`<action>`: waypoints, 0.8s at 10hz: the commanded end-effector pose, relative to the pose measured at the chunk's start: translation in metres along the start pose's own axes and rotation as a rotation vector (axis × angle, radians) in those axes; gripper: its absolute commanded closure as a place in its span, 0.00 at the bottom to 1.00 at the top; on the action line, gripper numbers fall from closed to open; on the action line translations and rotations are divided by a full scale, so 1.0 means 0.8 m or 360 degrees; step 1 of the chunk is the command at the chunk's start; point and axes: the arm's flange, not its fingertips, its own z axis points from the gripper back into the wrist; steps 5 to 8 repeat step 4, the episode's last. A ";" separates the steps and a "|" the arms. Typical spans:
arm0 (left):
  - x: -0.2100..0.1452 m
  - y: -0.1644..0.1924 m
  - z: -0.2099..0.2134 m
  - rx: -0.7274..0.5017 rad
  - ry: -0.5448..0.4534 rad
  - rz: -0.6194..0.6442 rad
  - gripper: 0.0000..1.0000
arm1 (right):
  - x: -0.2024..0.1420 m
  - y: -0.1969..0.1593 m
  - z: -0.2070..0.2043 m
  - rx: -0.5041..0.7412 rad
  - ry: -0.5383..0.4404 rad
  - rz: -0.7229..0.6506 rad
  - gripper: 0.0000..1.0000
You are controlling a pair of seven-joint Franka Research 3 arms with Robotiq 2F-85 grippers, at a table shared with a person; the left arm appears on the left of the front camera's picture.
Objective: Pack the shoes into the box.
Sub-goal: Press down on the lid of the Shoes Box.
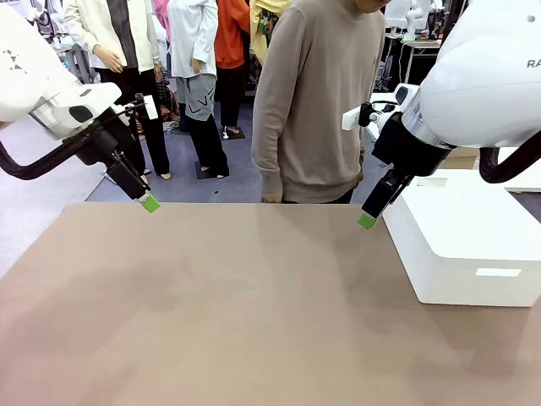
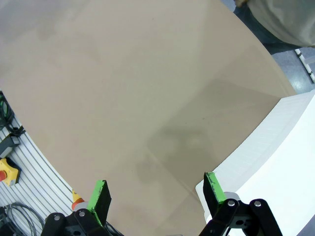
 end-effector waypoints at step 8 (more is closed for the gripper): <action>0.000 -0.001 0.001 0.0012 -0.0004 0.0027 0.00 | 0.002 -0.001 0.002 -0.0005 0.0010 -0.0003 0.00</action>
